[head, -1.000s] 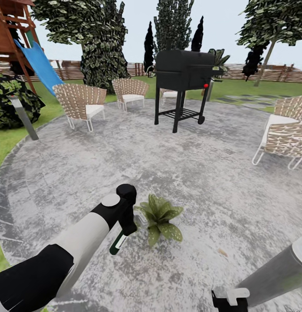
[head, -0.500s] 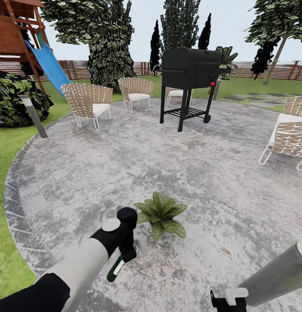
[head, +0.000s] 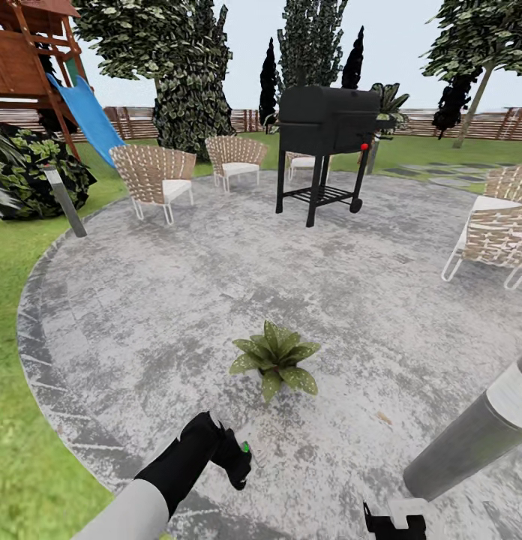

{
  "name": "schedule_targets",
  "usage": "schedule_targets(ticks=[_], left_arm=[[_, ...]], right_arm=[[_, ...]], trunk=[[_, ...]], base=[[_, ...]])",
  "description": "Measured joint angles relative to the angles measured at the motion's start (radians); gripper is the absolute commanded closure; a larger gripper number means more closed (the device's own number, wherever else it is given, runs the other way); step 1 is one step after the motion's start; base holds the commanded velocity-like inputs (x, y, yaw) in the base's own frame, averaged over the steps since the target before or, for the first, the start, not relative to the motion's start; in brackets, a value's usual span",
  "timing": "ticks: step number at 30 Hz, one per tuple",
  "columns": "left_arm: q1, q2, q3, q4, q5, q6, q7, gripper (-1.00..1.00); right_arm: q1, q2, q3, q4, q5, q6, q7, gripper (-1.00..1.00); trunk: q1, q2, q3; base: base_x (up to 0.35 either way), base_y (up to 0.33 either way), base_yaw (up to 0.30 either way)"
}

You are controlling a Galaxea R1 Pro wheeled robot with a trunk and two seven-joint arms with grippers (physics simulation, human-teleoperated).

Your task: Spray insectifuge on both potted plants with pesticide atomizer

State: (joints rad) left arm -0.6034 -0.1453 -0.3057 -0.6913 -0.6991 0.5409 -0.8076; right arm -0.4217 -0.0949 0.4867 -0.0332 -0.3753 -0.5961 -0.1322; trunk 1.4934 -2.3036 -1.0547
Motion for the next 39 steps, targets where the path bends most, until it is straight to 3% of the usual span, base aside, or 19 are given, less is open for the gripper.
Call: schedule_targets(ticks=[6,7,8,10,12,20,29,34,35,36,39], left_arm=[[0.023,0.004,0.041,-0.007,-0.001,-0.007,0.000,1.00],[0.023,0.013,0.057,-0.006,-0.002,-0.023,0.000,1.00],[0.024,0.028,0.094,-0.002,-0.002,-0.104,0.000,1.00],[0.024,0.044,0.166,0.000,-0.001,-0.204,-0.002,1.00],[0.024,0.058,0.221,0.001,-0.001,-0.243,-0.004,1.00],[0.033,0.087,0.224,-0.011,-0.033,-0.202,0.010,1.00],[0.018,0.131,0.224,-0.016,-0.094,-0.206,0.005,1.00],[0.019,0.133,0.224,-0.017,-0.123,-0.228,-0.001,1.00],[0.019,0.138,0.224,-0.017,-0.219,-0.256,-0.005,1.00],[0.019,0.142,0.224,-0.017,-0.223,-0.258,-0.007,1.00],[0.019,0.164,0.227,-0.020,-0.232,-0.264,-0.012,1.00]], right_arm=[[0.000,0.000,0.000,-0.001,0.002,-0.001,0.004,-1.00],[0.000,-0.001,0.003,-0.003,0.019,-0.001,0.005,-1.00],[0.000,-0.003,0.026,-0.008,0.067,-0.001,0.010,-1.00],[0.000,-0.007,0.061,-0.028,0.144,0.000,0.013,-1.00],[0.000,-0.011,0.074,-0.093,0.187,0.003,0.016,-1.00],[0.044,-0.011,0.068,-0.047,0.154,-0.032,-0.018,-1.00],[0.041,-0.018,0.066,-0.079,0.160,-0.040,-0.032,-1.00],[0.023,-0.018,0.065,-0.107,0.190,-0.026,-0.031,-1.00],[0.012,-0.018,0.065,-0.173,0.323,-0.010,-0.028,-1.00],[0.004,-0.017,0.067,-0.312,0.336,-0.001,-0.025,-1.00],[-0.041,-0.018,0.067,-0.331,0.344,0.037,0.094,-1.00]], trunk=[[0.000,0.000,0.006],[0.000,0.000,0.006],[0.000,0.000,0.006],[0.000,0.000,0.007],[-0.001,0.000,0.007],[-0.001,0.000,0.007],[-0.001,0.000,0.007],[-0.001,0.000,0.007],[-0.001,0.000,0.007],[-0.001,0.000,0.007],[-0.001,0.000,0.007]], base=[[-0.336,0.000,0.000],[-0.255,0.000,0.000],[-0.196,0.000,0.000],[-0.097,0.000,0.000],[-0.017,0.000,0.000],[0.000,0.000,0.000],[0.000,0.000,0.000],[0.000,0.000,0.000],[0.000,0.000,0.000],[0.000,0.000,0.000],[0.000,0.000,0.000]])
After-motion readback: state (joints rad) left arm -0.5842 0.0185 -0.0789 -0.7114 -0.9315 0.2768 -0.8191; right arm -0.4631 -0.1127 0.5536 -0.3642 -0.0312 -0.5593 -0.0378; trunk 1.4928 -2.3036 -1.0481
